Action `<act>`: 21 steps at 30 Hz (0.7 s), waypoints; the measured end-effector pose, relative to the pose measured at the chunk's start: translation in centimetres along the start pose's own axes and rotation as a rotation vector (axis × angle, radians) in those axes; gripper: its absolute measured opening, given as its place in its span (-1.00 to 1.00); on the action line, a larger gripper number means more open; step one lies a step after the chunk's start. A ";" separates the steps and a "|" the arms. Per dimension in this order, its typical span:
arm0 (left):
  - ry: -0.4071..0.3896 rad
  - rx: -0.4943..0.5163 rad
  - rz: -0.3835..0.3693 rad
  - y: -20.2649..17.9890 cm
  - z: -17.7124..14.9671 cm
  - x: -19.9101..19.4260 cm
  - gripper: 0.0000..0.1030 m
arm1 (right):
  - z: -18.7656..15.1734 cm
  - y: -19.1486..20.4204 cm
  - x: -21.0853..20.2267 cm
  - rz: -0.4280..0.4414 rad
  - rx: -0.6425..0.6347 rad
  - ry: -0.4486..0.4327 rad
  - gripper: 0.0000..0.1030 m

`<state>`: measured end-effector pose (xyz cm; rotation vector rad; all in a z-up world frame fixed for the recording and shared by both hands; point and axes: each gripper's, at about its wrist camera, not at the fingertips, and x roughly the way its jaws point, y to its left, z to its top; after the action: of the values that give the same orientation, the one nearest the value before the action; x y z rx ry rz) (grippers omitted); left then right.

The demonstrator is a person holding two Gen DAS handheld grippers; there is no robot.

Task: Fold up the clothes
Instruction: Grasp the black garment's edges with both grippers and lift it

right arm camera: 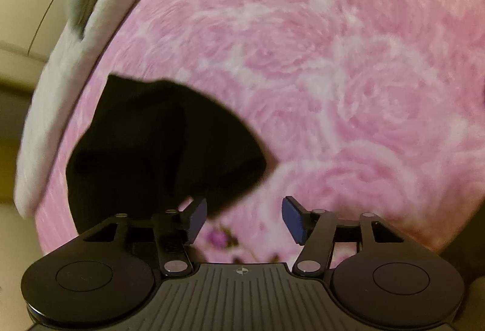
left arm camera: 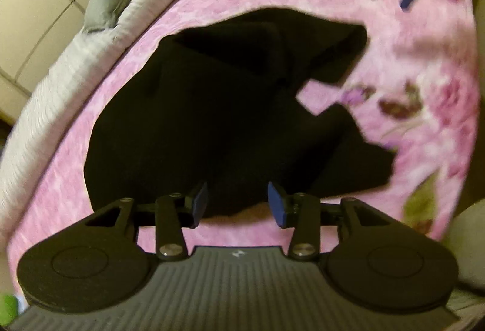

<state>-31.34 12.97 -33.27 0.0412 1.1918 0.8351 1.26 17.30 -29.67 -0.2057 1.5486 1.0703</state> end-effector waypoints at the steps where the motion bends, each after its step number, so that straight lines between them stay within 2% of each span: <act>1: -0.003 0.049 0.017 -0.5 -0.1 0.7 -0.23 | 0.6 -0.5 0.9 0.014 0.029 0.000 0.20; 7: -0.022 0.315 0.073 -3.4 -0.9 3.5 -0.19 | 2.9 -2.6 4.9 0.081 0.123 -0.008 0.27; 9: -0.021 0.366 0.090 -4.0 -1.2 4.2 -0.09 | 3.2 -3.0 6.0 0.096 0.147 0.010 0.27; 13: 0.018 0.479 0.109 -5.2 -1.8 5.9 -0.02 | 3.1 -2.9 8.0 0.043 0.123 0.067 0.27; 16: 0.043 0.535 0.093 -5.2 -2.2 6.1 0.01 | 2.9 -2.7 8.6 0.023 0.108 0.081 0.27; 21: 0.021 0.584 0.108 -5.1 -2.6 6.9 0.01 | 3.3 -2.4 9.0 0.011 0.090 0.084 0.27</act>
<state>-29.88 12.44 -42.13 0.5786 1.4290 0.5566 2.42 22.02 -38.24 -0.1824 1.6717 1.0089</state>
